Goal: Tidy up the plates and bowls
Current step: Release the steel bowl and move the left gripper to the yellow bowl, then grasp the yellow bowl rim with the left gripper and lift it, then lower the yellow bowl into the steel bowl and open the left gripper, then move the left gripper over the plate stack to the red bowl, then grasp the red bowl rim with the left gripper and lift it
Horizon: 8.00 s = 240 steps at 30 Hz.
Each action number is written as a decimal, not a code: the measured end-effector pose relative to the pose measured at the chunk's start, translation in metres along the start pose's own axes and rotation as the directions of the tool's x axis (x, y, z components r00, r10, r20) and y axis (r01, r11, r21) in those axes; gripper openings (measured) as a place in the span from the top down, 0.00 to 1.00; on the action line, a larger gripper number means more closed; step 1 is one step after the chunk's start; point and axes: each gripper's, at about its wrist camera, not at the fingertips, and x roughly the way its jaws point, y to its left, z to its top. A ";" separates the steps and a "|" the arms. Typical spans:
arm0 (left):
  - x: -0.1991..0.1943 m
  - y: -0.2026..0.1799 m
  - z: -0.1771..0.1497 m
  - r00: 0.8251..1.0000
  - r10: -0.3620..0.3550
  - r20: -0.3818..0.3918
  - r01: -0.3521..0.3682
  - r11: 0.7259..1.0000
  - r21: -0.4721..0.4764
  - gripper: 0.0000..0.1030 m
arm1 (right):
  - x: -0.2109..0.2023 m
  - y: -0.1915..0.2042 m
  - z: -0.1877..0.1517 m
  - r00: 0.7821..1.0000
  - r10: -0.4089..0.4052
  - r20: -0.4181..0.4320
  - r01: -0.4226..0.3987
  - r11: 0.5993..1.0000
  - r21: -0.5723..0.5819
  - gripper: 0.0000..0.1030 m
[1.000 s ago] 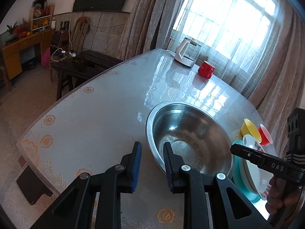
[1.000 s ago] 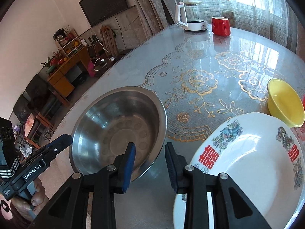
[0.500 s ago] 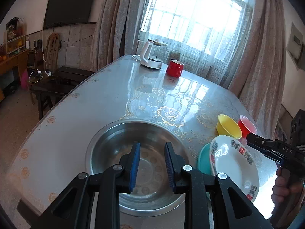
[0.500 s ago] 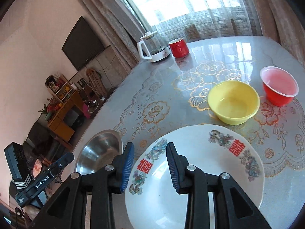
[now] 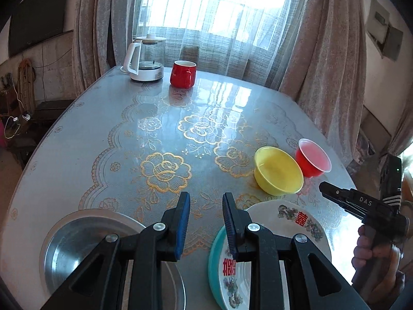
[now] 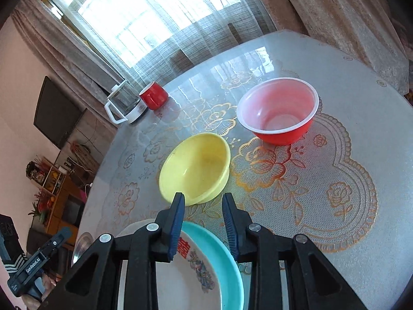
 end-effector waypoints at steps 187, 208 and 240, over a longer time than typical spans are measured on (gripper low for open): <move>-0.038 -0.054 -0.090 0.998 0.060 0.014 -0.061 0.991 0.118 0.79 | -0.081 0.009 -0.083 0.997 0.045 0.059 -0.046 0.999 0.022 0.61; 0.022 -0.088 -0.039 0.995 -0.029 -0.092 0.041 0.991 0.130 0.78 | -0.069 -0.044 -0.042 0.994 -0.081 0.076 0.075 0.994 0.083 0.61; 0.178 -0.194 0.062 0.963 -0.201 -0.182 0.205 0.979 0.006 0.69 | -0.002 -0.116 0.085 0.987 -0.146 0.067 0.132 0.974 0.182 0.73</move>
